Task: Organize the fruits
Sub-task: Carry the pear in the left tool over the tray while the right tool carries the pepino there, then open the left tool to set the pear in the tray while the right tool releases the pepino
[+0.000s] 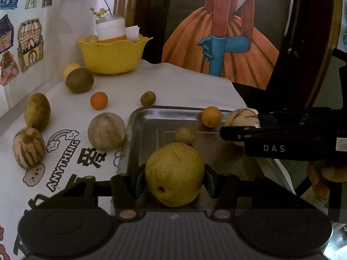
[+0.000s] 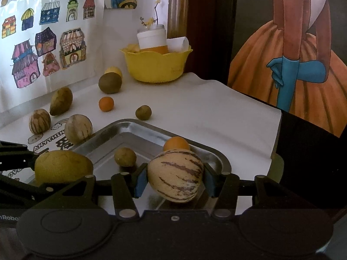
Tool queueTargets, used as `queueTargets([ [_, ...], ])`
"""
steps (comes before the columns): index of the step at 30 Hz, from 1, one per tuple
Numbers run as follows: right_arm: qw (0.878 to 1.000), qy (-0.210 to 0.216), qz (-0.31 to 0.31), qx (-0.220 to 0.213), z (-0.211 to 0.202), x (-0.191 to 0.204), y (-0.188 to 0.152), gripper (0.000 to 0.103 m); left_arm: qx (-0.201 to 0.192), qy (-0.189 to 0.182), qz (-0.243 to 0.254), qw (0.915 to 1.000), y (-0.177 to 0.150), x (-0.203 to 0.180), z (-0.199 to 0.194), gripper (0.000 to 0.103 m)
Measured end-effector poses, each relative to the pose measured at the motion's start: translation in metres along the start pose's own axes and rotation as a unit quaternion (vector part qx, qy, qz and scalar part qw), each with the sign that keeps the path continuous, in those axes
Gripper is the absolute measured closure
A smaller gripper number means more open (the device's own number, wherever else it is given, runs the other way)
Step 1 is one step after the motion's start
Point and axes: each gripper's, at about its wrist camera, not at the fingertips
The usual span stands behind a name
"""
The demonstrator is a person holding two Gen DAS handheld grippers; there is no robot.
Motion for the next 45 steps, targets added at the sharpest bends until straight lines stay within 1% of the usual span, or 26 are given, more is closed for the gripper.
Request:
queueTargets([
  [11,1.0,0.0,0.005,0.003,0.004,-0.001,-0.004,0.049,0.009,-0.001,-0.006,0.9999,-0.002,0.003,0.003,0.045],
  [17,1.0,-0.001,0.002,0.003,0.004,0.0,-0.005,0.049,0.009,0.001,0.004,1.0,-0.003,0.002,0.002,0.045],
  [20,1.0,-0.004,-0.005,-0.001,0.002,0.002,-0.005,0.048,0.011,0.004,0.005,0.9999,-0.004,0.002,0.002,0.04],
  [25,1.0,-0.004,-0.006,-0.005,-0.002,0.003,-0.004,0.045,0.008,0.006,0.004,0.9999,-0.007,0.002,-0.003,0.037],
  [31,1.0,-0.002,-0.006,-0.015,-0.013,0.004,-0.004,0.041,-0.003,0.01,0.002,0.9999,-0.008,0.002,-0.018,0.029],
  [35,1.0,-0.003,-0.004,-0.023,-0.024,0.003,-0.004,0.035,-0.007,0.014,0.001,0.9999,-0.009,0.002,-0.03,0.022],
  [37,1.0,-0.004,-0.006,-0.027,-0.03,0.003,-0.004,0.033,-0.008,0.014,0.002,0.9999,-0.01,0.002,-0.037,0.022],
  [41,0.999,-0.006,-0.008,-0.036,-0.044,0.005,-0.004,0.028,-0.017,0.016,-0.003,0.9997,-0.013,0.003,-0.056,0.016],
  [43,0.999,-0.007,-0.008,-0.041,-0.052,0.006,-0.005,0.024,-0.023,0.017,-0.007,0.9996,-0.015,0.004,-0.066,0.011],
  [45,0.999,-0.007,-0.006,-0.048,-0.061,0.006,-0.006,0.018,-0.031,0.019,-0.011,0.9993,-0.017,0.006,-0.078,0.004],
])
Point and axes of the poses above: each gripper's, at about its wrist camera, not at the fingertips, and z roughly the way its jaws point, x to its left, y to its top, and after that the axes turned 8 degrees about -z, right-handed
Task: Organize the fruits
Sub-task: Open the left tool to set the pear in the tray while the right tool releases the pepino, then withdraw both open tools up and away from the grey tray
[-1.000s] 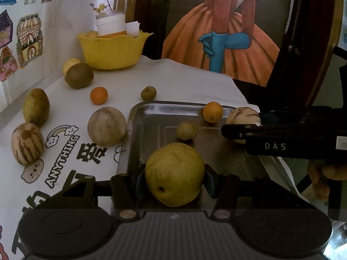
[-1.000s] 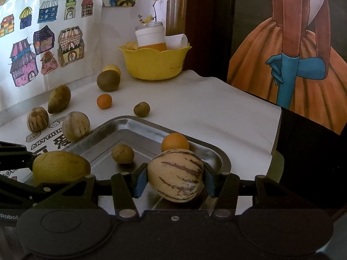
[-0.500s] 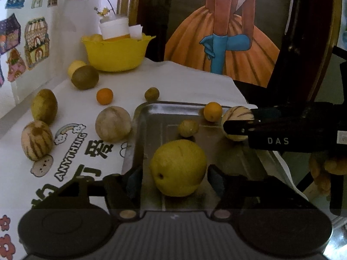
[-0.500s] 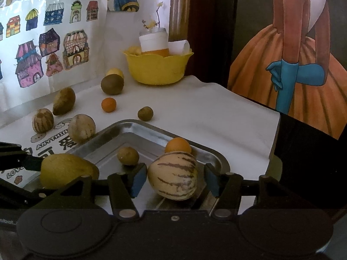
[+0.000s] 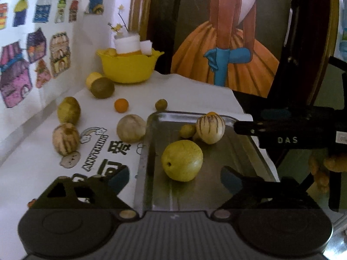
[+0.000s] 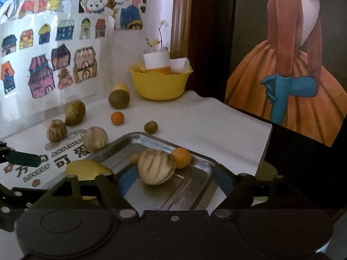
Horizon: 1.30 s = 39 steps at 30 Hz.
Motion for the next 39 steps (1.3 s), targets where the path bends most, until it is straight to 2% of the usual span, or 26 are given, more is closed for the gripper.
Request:
queueTargets([
  [6,1.0,-0.001,0.005,-0.016,-0.034,0.009,-0.001,0.004,-0.016,0.008,-0.012,0.9998,-0.003,0.008,-0.029,0.0],
  [9,1.0,-0.004,0.0,-0.02,-0.052,0.017,-0.002,0.001,-0.02,0.016,-0.012,0.9996,-0.007,0.011,-0.04,0.0],
  [16,1.0,-0.007,0.006,-0.015,-0.086,0.038,-0.014,0.001,-0.018,0.022,-0.017,0.9994,-0.021,0.024,-0.065,0.0],
  [22,1.0,-0.007,0.017,0.006,-0.107,0.062,-0.037,0.001,-0.006,0.023,-0.018,0.9996,-0.038,0.035,-0.078,0.0],
  [33,0.996,-0.013,0.077,0.048,-0.13,0.088,-0.072,0.001,0.009,0.027,-0.015,0.9995,-0.061,0.052,-0.099,0.0],
  [39,0.992,0.001,0.1,0.072,-0.132,0.101,-0.08,0.001,0.013,0.034,-0.015,0.9992,-0.068,0.061,-0.108,0.0],
])
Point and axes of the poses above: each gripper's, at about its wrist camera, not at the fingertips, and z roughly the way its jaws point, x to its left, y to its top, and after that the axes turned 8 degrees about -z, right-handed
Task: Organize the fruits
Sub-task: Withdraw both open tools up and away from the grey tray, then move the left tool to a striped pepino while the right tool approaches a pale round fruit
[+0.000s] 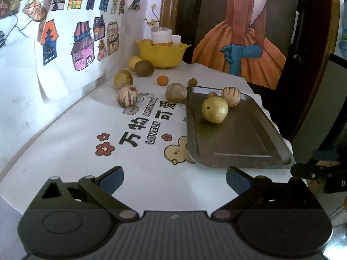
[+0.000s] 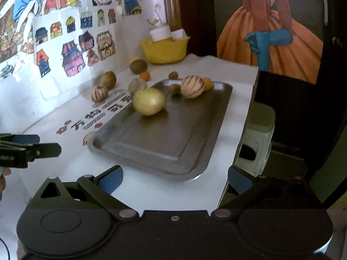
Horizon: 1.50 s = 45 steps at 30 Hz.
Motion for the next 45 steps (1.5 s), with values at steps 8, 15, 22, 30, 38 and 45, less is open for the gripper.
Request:
queueTargets([
  [8,0.999,0.021,-0.011,0.031,0.006,0.023,-0.006,0.001,0.006,0.015,-0.014,0.9998,-0.005,0.017,-0.006,0.0],
  [15,0.997,0.048,-0.039,0.044,0.014,0.046,-0.001,0.001,0.006,0.029,-0.045,0.9986,-0.006,0.039,-0.011,0.0],
  [22,0.994,0.071,-0.072,0.044,0.021,0.069,0.008,0.001,0.012,0.046,-0.052,0.9975,-0.005,0.053,-0.011,0.0],
  [30,0.99,0.112,-0.082,0.033,0.026,0.086,0.036,0.001,0.007,0.06,-0.06,0.9964,0.004,0.068,-0.011,0.0],
  [38,0.984,0.118,-0.135,0.005,0.04,0.088,0.085,0.001,0.006,0.074,-0.068,0.9949,0.02,0.084,0.002,0.0],
  [45,0.977,0.09,-0.192,-0.012,0.067,0.079,0.123,0.001,0.005,0.076,-0.079,0.994,0.038,0.098,0.023,0.0],
])
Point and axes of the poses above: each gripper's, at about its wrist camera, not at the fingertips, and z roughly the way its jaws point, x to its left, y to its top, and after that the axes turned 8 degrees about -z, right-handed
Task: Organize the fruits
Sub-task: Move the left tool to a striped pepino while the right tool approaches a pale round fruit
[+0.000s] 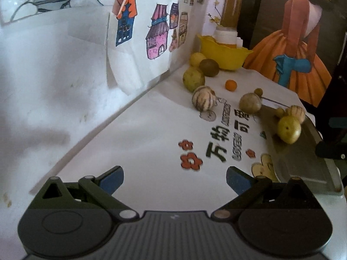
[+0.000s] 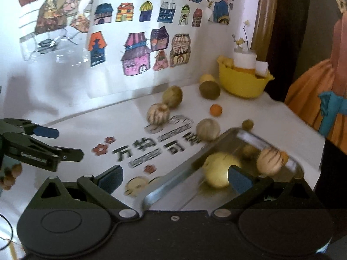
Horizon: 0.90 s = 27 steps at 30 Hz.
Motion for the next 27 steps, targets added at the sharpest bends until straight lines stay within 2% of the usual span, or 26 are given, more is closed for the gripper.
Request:
queueTargets([
  [4,1.0,-0.007,-0.022,-0.001,0.021,-0.011,0.011,0.001,-0.004,-0.006,-0.003,1.0,0.014,-0.003,0.016,0.0],
  [8,0.999,-0.006,-0.047,-0.023,0.044,-0.02,0.021,0.001,-0.013,-0.007,-0.009,0.9998,0.028,-0.008,0.035,0.0],
  [16,0.994,-0.011,-0.109,0.002,0.099,-0.036,0.035,0.001,-0.024,-0.016,-0.013,0.9995,0.053,-0.024,0.07,0.0],
  [22,0.985,-0.014,-0.171,0.017,0.125,-0.037,0.035,0.001,-0.021,-0.024,-0.02,0.9993,0.067,-0.034,0.095,0.0],
  [27,0.987,0.0,-0.161,0.024,0.136,-0.046,0.037,0.001,-0.021,-0.029,-0.012,0.9993,0.074,-0.043,0.109,0.0],
])
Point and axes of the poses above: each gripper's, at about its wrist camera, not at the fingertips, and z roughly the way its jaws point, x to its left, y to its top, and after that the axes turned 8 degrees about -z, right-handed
